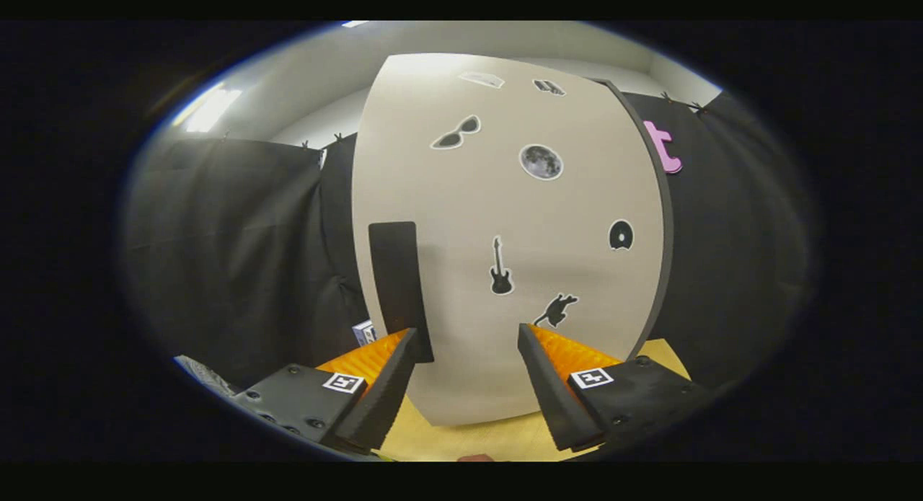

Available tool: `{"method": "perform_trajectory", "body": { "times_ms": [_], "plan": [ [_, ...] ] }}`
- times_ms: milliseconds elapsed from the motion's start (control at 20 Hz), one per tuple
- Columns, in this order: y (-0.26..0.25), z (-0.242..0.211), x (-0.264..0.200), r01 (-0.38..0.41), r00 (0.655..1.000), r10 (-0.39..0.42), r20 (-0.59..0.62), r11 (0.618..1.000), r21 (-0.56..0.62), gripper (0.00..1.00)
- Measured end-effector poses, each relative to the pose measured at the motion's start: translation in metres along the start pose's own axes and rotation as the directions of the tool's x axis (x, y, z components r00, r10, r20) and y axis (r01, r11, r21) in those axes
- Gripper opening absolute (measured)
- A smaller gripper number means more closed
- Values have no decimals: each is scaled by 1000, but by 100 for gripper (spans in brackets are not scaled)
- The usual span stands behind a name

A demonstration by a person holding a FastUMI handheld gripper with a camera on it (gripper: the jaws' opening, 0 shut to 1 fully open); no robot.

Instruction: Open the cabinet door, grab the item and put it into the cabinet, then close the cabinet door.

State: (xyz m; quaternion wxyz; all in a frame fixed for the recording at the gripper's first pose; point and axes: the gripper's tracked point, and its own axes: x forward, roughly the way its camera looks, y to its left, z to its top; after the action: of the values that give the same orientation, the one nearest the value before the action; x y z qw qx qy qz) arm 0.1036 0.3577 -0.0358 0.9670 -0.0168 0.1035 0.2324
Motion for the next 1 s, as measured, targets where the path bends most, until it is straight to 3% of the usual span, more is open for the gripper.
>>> {"method": "perform_trajectory", "body": {
  "times_ms": [1000],
  "plan": [
    [3,6,35,141,990,-141,30,990,-14,89]
  ]
}}
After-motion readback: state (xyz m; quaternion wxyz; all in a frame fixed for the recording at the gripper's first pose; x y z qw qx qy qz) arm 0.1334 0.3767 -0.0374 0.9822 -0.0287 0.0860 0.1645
